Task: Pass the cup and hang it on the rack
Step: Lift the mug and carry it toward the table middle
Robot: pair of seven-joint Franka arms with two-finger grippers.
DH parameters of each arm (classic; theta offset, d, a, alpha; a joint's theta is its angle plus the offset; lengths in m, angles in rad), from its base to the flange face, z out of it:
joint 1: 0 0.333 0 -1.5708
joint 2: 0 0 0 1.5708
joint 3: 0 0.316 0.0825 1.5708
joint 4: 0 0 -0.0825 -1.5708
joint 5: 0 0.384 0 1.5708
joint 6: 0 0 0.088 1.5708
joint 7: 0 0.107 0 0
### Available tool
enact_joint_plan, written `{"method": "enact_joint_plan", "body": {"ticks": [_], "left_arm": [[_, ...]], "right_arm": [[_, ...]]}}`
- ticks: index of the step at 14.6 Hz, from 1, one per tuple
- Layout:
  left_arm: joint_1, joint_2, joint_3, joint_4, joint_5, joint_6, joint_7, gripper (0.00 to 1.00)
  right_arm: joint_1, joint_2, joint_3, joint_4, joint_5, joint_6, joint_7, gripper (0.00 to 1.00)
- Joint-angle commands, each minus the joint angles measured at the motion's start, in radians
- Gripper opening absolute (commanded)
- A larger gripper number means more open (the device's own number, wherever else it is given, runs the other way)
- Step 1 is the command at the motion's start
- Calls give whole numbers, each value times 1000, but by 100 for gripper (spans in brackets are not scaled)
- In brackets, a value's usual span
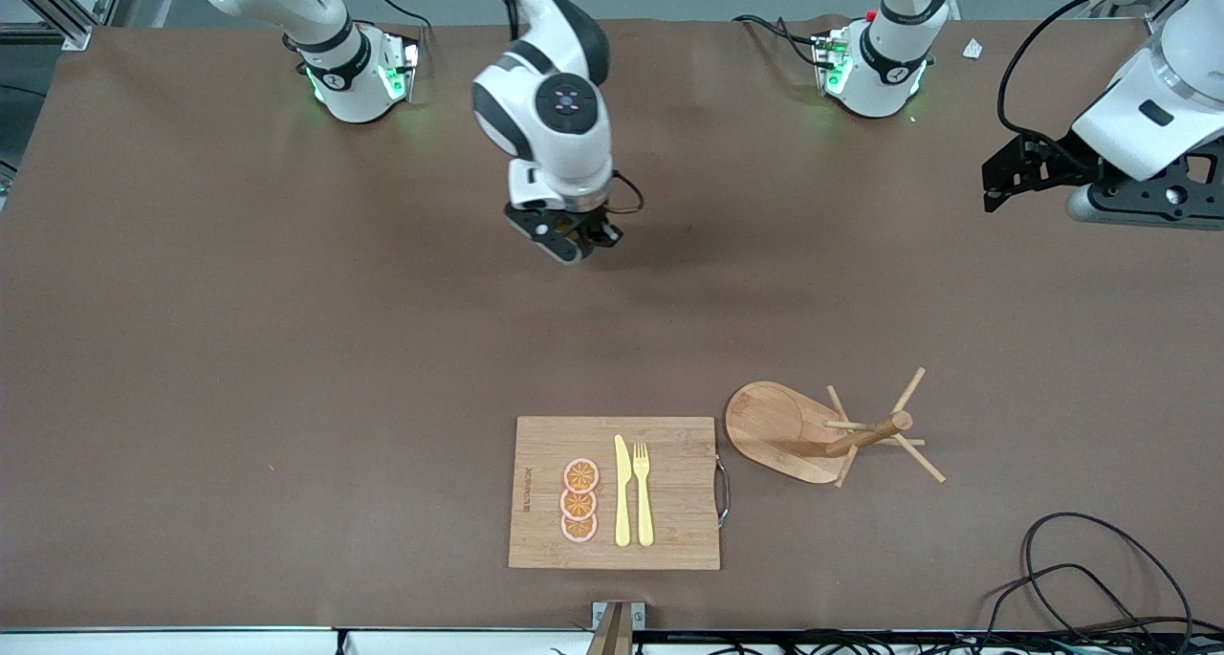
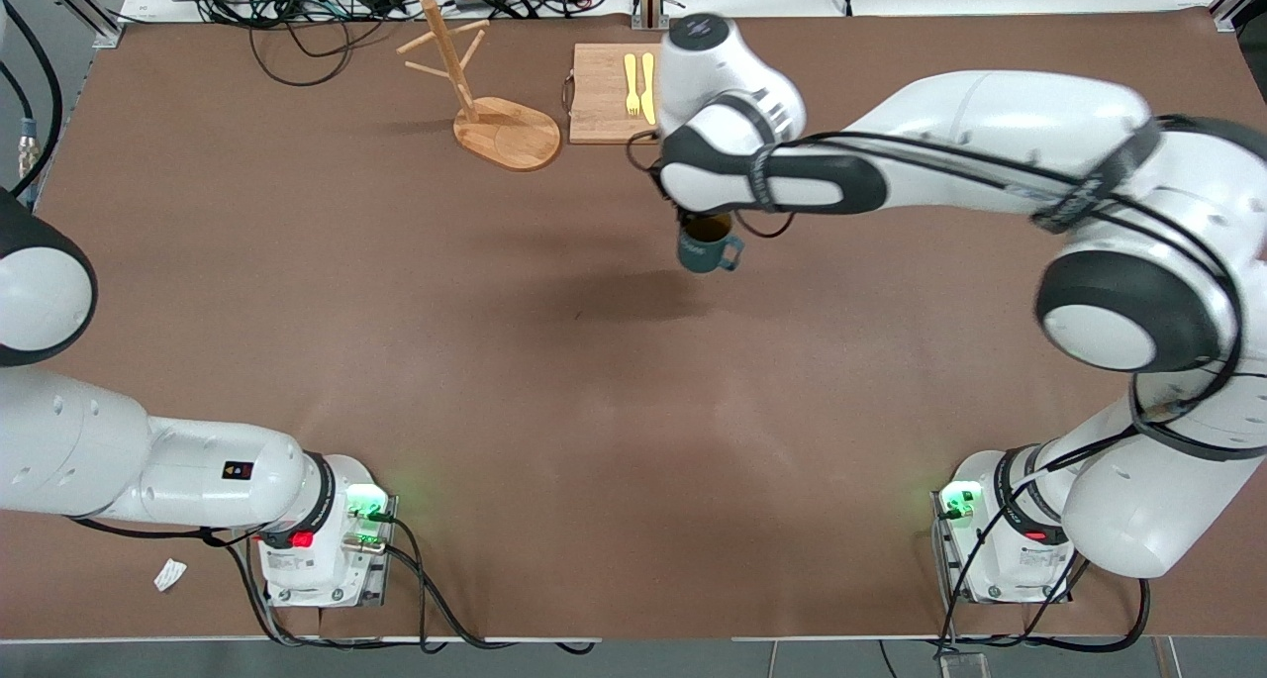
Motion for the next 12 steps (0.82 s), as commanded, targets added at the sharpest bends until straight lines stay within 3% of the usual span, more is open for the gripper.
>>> {"method": "enact_joint_plan", "body": {"ticks": [1,4,12], "left_arm": [[-1,1,-3,10,18,3,1,100],[-4,4,-3,12,19,3,-3,100],[-22,42,-43,42,26,4,-64,100]], "right_arm": [[46,164,-15,185,-9,-15,141,0],[60,227,-13,244,-6,23,205,0],[59,256,-13,256,2,52,434,0]]}}
